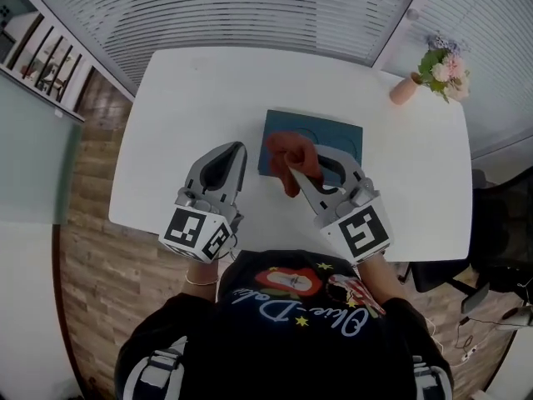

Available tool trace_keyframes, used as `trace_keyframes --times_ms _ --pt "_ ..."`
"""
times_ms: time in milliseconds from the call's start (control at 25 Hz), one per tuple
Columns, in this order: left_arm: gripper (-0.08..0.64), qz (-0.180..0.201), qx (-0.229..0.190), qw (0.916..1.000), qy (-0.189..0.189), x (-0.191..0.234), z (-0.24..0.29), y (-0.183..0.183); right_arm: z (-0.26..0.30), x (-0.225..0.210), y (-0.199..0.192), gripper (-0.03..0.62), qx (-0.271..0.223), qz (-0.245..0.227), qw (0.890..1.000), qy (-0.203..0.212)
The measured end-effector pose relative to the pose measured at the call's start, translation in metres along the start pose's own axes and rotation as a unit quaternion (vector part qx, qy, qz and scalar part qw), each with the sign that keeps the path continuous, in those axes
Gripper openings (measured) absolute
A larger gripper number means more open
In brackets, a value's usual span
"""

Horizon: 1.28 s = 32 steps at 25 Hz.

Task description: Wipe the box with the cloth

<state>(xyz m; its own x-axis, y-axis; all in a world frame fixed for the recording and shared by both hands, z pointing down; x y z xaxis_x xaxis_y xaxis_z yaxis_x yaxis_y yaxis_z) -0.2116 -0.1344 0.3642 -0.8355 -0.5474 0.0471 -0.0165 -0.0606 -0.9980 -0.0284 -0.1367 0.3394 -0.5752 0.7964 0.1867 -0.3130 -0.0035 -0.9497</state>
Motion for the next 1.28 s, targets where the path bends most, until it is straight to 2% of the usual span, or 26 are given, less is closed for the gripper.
trace_keyframes --times_ms 160,280,440,560,1280 --pt "0.005 0.002 0.004 0.9994 0.034 0.011 -0.014 -0.001 0.035 0.027 0.003 0.054 -0.02 0.013 0.996 0.087" --pt "0.005 0.004 0.003 0.9988 0.048 0.015 -0.022 0.0 0.058 0.04 -0.013 0.054 0.02 -0.012 0.993 0.119" --pt "0.005 0.002 0.004 0.9988 0.049 0.015 -0.027 0.0 0.073 0.044 -0.049 0.054 0.117 -0.066 0.986 0.099" --pt "0.005 0.003 0.008 0.9991 0.042 0.013 -0.024 0.0 0.071 0.037 -0.062 0.054 0.15 -0.074 0.983 0.078" --pt "0.005 0.003 0.008 0.9998 -0.017 -0.008 0.008 -0.001 0.04 0.01 -0.084 0.054 0.181 -0.031 0.983 0.017"
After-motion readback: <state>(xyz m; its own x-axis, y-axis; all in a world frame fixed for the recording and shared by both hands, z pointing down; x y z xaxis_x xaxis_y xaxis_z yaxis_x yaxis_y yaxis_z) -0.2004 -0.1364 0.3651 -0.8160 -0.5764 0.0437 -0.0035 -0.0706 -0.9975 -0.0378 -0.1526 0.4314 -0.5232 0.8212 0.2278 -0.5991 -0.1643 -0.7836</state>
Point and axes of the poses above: the fingertips, and each gripper's own axes: z forward along the fingers, x to its left, y out of its top, the point moved 8 cm from there along -z, backward along the fingers, and after that the axes turned 5 degrees about z, right-handed, at the moved point
